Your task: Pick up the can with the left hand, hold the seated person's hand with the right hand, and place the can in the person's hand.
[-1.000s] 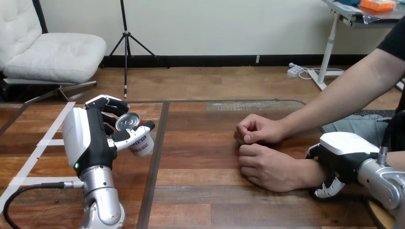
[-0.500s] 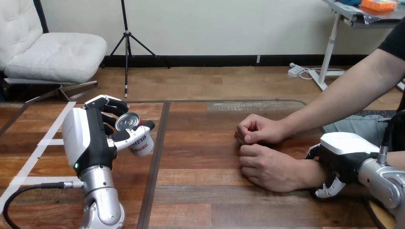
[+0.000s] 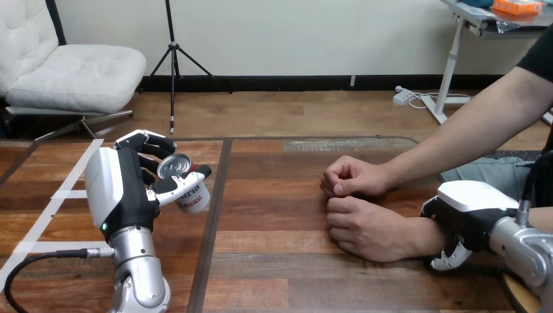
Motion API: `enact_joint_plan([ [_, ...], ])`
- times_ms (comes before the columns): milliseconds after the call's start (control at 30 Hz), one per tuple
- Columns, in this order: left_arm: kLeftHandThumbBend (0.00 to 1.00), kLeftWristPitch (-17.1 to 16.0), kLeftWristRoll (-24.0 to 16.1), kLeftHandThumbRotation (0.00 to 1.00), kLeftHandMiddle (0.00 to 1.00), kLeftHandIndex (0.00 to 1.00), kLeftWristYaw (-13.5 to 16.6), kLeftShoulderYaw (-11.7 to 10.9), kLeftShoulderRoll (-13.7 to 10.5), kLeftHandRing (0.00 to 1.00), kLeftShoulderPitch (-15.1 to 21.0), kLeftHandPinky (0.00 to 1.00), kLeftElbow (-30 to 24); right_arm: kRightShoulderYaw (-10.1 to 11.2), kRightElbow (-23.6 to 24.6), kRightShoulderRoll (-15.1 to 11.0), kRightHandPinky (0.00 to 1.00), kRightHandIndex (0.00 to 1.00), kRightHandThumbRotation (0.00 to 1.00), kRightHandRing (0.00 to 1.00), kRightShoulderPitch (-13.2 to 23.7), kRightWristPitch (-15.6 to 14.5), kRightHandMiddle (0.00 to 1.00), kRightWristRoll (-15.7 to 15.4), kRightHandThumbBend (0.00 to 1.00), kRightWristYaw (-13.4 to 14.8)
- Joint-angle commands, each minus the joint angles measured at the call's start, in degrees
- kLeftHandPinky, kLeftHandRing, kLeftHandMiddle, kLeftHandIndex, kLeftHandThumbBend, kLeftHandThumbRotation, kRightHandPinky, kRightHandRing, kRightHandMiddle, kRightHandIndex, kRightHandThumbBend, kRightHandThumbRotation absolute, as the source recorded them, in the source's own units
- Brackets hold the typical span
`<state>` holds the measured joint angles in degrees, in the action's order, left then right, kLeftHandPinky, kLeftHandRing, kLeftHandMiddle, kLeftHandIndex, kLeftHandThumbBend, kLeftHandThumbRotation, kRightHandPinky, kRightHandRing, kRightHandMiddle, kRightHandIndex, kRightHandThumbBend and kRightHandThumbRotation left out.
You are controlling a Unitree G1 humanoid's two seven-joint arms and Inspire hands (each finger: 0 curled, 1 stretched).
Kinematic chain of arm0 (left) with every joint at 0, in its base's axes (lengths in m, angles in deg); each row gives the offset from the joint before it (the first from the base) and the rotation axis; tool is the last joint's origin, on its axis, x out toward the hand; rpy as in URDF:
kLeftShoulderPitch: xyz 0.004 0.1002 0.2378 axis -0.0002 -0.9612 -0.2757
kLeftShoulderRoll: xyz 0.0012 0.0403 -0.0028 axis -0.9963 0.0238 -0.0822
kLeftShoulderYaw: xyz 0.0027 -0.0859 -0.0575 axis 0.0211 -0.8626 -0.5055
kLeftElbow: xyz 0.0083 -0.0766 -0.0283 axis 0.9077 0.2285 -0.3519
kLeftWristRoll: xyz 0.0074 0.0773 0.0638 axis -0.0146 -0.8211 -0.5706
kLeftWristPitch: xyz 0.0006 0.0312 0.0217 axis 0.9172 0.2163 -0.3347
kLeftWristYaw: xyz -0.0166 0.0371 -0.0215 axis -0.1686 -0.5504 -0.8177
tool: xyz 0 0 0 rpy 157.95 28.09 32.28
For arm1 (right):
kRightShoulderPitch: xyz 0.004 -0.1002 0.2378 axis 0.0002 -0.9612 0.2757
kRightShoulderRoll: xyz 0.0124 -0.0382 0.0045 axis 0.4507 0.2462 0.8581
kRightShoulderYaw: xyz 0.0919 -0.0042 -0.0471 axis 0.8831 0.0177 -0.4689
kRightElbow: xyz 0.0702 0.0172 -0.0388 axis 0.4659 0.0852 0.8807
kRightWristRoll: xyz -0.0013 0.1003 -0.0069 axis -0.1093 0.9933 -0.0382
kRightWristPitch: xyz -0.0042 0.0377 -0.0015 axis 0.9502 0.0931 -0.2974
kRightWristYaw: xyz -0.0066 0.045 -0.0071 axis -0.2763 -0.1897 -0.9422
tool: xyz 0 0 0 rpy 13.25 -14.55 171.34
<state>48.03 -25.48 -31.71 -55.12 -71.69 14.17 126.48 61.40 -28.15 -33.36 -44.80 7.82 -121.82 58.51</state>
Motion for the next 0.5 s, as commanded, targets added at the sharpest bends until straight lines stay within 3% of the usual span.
enact_joint_plan([
  [0,0.72,-0.6,-0.3,0.0,0.44,0.44,0.7,-0.9,-0.6,0.37,3.8,0.32,-2.1,-1.4,-5.2,3.1,0.41,0.62,0.03,0.55,-4.9,0.2,0.61,1.6,0.86,1.6],
  [467,0.72,-0.6,-0.1,0.0,0.43,0.44,0.4,-1.0,-0.7,0.37,3.8,0.31,-2.2,-1.0,-6.5,3.5,0.38,0.51,0.0,0.49,-4.8,1.2,0.55,3.8,0.85,5.0],
])
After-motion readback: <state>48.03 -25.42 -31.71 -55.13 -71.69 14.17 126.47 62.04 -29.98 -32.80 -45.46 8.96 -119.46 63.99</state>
